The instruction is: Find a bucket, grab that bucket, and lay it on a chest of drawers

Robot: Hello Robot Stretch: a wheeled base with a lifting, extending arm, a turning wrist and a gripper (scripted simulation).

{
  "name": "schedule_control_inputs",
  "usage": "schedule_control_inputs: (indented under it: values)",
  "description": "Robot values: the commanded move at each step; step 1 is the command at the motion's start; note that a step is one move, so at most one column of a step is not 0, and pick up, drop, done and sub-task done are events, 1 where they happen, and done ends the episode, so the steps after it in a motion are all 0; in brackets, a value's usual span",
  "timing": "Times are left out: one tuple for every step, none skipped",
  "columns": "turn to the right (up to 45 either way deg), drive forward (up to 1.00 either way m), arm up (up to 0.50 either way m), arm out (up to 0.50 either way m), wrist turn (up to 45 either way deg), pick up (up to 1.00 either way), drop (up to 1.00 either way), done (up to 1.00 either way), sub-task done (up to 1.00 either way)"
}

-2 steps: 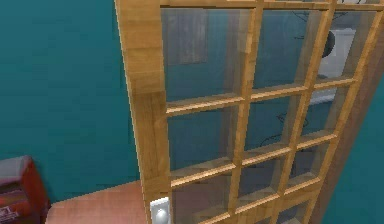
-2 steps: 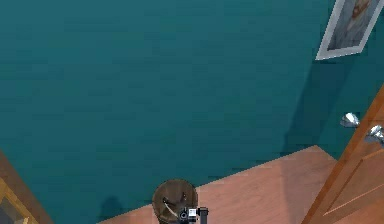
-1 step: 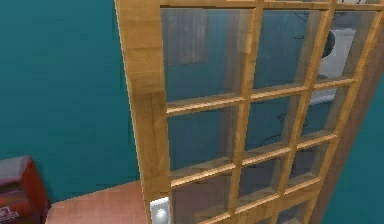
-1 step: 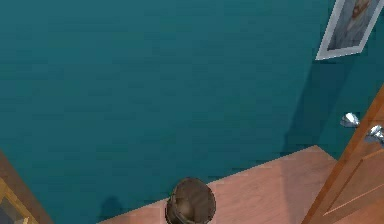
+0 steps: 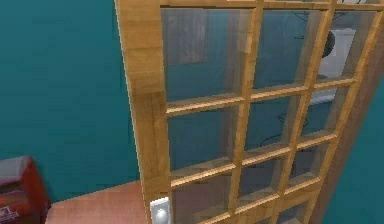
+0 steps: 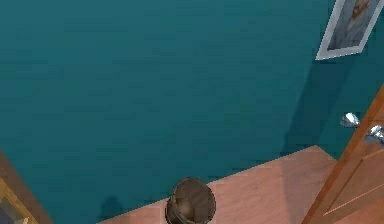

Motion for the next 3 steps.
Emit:
schedule_control_inputs:
  values:
    - [0.0, 0.00, 0.10, 0.00, 0.0, 0.00, 0.00, 0.00, 0.00]
    - [0.0, 0.00, 0.50, 0.00, 0.0, 0.00, 0.00, 0.00, 0.00]
    - [0.0, 0.00, 0.40, 0.00, 0.0, 0.00, 0.00, 0.00, 0.00]
